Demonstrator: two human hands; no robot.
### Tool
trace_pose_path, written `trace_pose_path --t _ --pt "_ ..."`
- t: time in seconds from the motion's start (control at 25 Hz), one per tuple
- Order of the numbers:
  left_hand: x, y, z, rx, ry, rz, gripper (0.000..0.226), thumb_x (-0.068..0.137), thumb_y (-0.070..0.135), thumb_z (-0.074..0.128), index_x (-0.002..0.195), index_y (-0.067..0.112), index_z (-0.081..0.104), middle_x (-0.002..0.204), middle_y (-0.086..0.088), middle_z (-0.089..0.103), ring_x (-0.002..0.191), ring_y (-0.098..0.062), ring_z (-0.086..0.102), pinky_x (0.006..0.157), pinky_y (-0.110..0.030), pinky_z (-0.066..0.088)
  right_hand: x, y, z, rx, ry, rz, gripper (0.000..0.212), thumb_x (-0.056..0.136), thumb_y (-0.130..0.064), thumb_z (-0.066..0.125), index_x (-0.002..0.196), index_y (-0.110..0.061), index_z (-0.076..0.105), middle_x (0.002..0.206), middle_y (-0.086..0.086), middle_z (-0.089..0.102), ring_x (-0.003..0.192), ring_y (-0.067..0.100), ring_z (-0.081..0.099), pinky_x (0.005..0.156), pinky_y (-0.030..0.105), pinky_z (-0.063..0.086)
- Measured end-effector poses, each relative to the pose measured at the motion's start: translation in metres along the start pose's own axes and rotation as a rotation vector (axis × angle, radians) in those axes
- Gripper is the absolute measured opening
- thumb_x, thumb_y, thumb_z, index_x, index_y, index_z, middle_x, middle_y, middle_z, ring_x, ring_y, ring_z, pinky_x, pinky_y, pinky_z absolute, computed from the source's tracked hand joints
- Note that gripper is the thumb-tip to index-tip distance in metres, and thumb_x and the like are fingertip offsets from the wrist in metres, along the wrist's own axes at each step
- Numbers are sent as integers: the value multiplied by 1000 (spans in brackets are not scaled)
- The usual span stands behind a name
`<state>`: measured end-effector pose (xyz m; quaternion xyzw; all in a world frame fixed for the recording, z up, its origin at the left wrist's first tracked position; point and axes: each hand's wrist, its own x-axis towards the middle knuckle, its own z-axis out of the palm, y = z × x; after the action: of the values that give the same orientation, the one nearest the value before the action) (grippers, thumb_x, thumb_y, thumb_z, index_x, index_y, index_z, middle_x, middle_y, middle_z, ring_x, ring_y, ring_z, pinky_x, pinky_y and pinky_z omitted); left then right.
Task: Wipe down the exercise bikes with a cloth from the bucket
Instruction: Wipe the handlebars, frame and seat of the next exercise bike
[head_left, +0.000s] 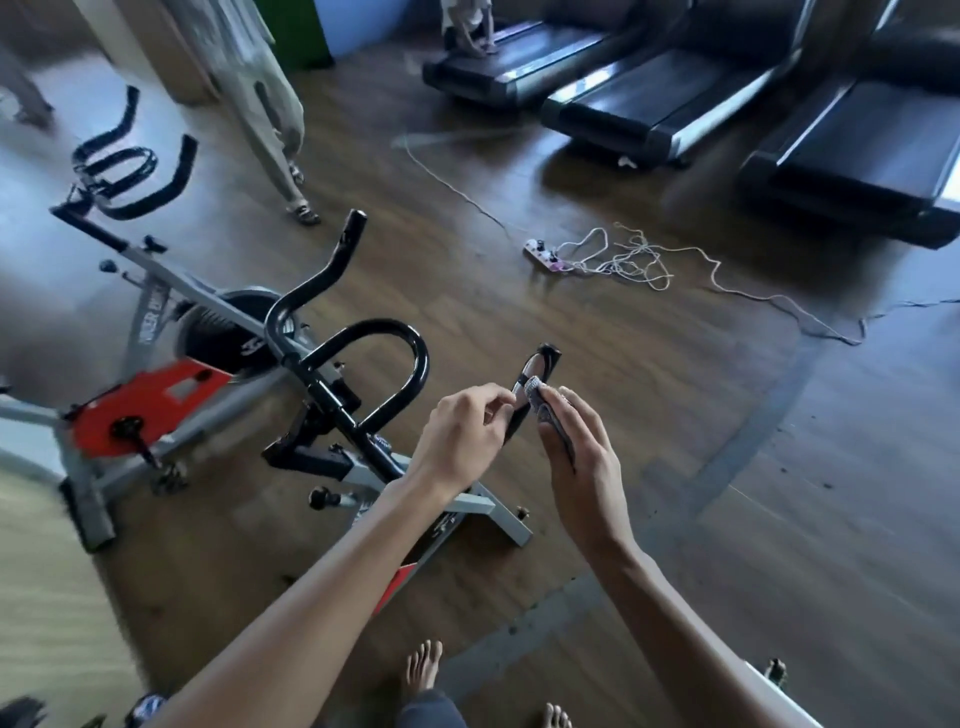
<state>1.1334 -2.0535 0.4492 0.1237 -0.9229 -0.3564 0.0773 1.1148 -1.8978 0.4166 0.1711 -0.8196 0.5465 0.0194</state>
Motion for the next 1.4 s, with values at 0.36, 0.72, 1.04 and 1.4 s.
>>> trace_pose_path --t 0.36,0.72,1.04,1.4 --pt "87 -55 -22 -194 -239 184 27 99 16 53 123 12 66 117 -1 70 103 -12 63 93 -20 46 19 -18 83 -133 426 70 39 102 -12 55 140 -23 58 150 0 47 133 1 45 108 5 29" --pt "149 -63 -6 -645 -801 -116 41 107 36 33 124 13 63 121 -6 67 106 -19 61 89 -32 45 39 -24 146 -340 745 184 40 103 -19 53 143 -21 55 153 8 43 141 21 42 118 39 36" --pt "168 -50 3 -889 -1100 -296 61 104 53 24 111 12 69 97 -4 75 91 -15 67 89 -33 49 79 9 144 -617 640 158 62 95 3 48 148 -29 45 163 9 22 149 39 23 116 59 33" --pt "157 -58 -5 -674 -944 -18 51 106 46 31 124 13 65 115 -5 71 106 -18 66 91 -30 47 75 6 134 -561 559 207 59 102 0 46 153 -28 39 169 3 8 155 33 7 117 48 25"
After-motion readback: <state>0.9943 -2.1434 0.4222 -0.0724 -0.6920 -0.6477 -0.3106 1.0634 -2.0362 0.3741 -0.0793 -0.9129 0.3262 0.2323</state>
